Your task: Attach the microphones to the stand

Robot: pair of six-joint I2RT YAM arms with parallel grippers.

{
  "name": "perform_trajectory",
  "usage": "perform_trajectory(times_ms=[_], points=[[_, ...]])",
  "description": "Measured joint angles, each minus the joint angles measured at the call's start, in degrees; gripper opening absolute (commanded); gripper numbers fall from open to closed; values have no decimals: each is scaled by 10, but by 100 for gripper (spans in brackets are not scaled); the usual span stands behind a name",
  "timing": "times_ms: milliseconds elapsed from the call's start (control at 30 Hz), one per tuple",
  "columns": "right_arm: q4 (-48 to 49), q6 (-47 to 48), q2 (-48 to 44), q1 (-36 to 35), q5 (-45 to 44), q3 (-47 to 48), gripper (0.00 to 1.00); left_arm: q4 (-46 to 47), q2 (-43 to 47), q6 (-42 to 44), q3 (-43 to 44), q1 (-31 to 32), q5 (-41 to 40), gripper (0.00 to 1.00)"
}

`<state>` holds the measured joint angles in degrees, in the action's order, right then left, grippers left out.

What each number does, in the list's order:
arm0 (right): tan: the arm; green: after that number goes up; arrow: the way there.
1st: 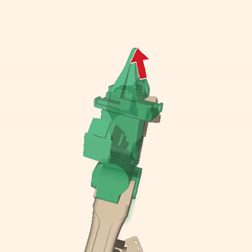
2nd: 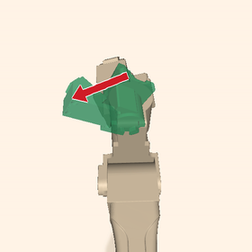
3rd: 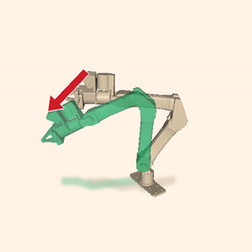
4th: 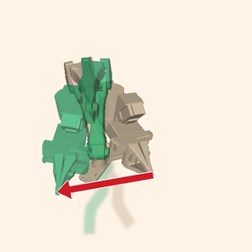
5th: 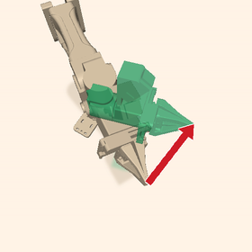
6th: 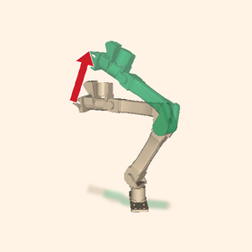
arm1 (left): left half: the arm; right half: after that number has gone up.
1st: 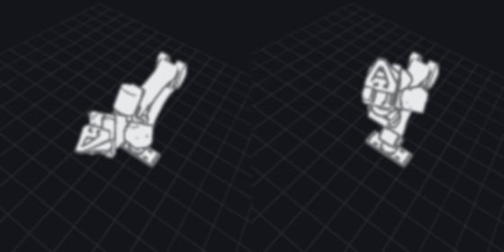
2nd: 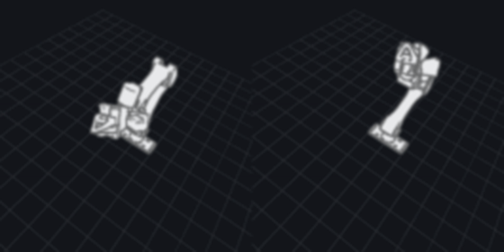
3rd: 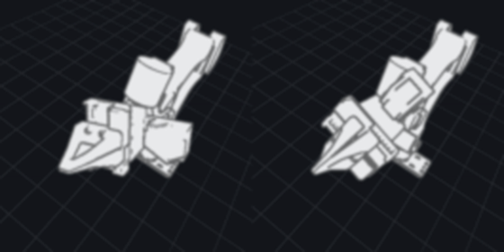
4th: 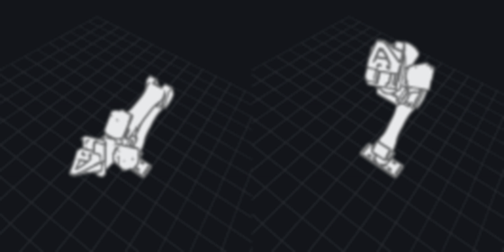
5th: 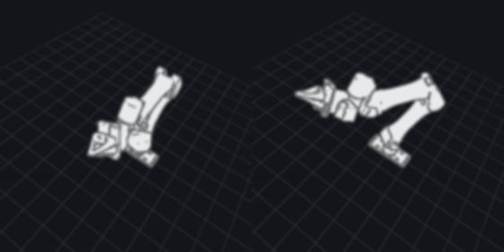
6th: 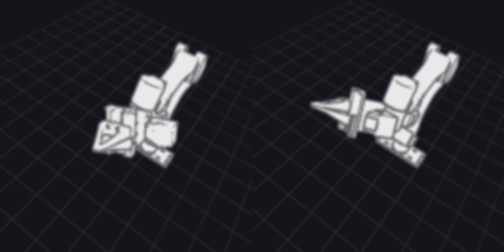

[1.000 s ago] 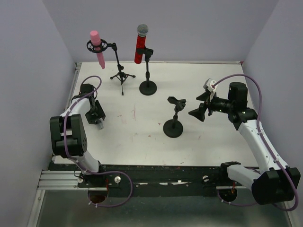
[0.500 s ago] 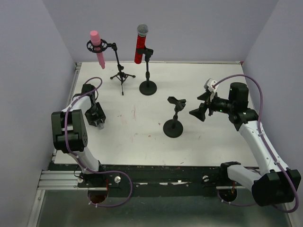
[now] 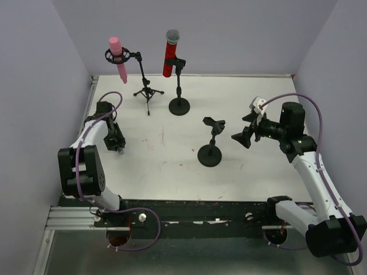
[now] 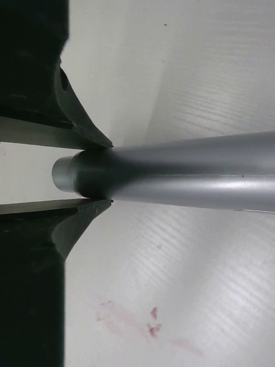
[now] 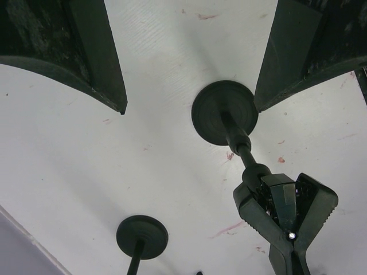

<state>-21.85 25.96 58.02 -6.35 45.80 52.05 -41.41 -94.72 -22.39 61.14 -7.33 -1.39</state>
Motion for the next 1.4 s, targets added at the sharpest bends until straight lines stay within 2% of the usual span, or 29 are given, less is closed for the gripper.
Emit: perform_trajectory(times_ms=[167,300,467,700,933,1033,1133,1400], points=[[-10,0,-19,0,-24,-1,100,11,153,0,-54,3,38,0],[-10,-4,-28,5,-46,-4,100,37,303,-9,-114,6,100,0],[-35,-13,-26,9,-78,19,100,59,418,-32,-172,7,182,0],[-128,-2,3,8,-90,191,100,108,566,-62,-263,15,302,0],[-226,7,71,8,10,331,100,200,721,-99,-299,57,395,0],[-254,-3,109,8,58,357,100,261,731,-126,-290,106,416,0],[-271,-25,147,3,100,382,100,300,702,-144,-254,185,414,0],[-277,-111,191,-45,195,435,100,422,534,-151,-105,423,327,0]])
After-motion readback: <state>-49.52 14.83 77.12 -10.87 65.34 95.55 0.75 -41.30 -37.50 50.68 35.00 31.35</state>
